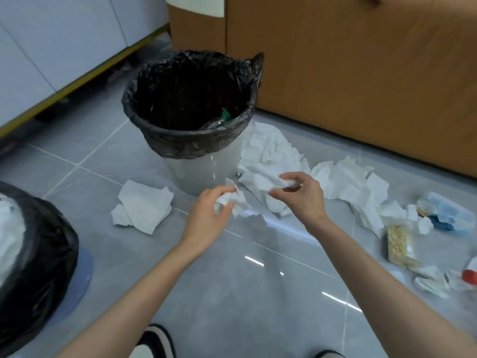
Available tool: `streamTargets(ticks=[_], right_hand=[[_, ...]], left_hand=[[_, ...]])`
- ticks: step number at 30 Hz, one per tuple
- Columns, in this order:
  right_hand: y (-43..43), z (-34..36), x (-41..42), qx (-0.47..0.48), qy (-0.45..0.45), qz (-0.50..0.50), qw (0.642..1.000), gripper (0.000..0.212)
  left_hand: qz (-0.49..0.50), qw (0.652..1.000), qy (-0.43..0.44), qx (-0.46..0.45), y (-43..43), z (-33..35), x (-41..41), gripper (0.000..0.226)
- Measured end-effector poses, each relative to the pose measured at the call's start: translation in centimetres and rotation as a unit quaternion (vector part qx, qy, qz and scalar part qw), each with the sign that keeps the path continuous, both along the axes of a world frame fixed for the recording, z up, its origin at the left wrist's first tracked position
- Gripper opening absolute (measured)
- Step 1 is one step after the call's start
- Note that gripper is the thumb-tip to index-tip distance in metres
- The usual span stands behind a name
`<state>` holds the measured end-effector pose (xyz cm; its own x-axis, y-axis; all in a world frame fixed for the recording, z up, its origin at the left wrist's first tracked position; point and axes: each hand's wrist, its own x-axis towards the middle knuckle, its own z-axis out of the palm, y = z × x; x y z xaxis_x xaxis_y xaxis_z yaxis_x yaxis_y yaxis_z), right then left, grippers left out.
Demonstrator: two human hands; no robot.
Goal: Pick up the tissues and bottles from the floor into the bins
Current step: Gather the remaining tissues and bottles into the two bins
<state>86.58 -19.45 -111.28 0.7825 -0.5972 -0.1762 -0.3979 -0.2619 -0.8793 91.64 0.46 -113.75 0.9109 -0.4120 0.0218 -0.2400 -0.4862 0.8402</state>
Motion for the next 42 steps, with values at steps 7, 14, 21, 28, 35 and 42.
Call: streamTargets(ticks=[7, 14, 21, 28, 35, 42], right_hand=[[9.5, 4.1, 3.1, 0.071, -0.032, 0.185, 0.98, 0.008], [18.5, 7.5, 5.8, 0.105, -0.097, 0.267, 0.953, 0.009], [27.0, 9.9, 7.6, 0.025, -0.148, 0.366, 0.918, 0.016], [34.2, 8.9, 8.7, -0.143, -0.126, 0.465, 0.865, 0.016], [35.3, 5.7, 8.8, -0.222, -0.081, 0.541, 0.807, 0.015], [34.0, 4.3, 8.1, 0.033, -0.065, 0.425, 0.902, 0.038]], left_hand=[[0.128, 0.99, -0.03, -0.048, 6.2, 5.3, -0.4, 0.028], [0.209, 0.973, -0.085, -0.052, 13.4, 9.7, -1.1, 0.03], [0.303, 0.937, -0.169, -0.022, 21.6, 13.5, -1.9, 0.03], [0.37, 0.903, -0.15, 0.159, 29.2, 12.7, -2.4, 0.029], [0.233, 0.941, -0.035, 0.243, 30.5, 9.3, -2.2, 0.056], [0.129, 0.925, 0.051, 0.353, 30.2, 6.8, 0.6, 0.051]])
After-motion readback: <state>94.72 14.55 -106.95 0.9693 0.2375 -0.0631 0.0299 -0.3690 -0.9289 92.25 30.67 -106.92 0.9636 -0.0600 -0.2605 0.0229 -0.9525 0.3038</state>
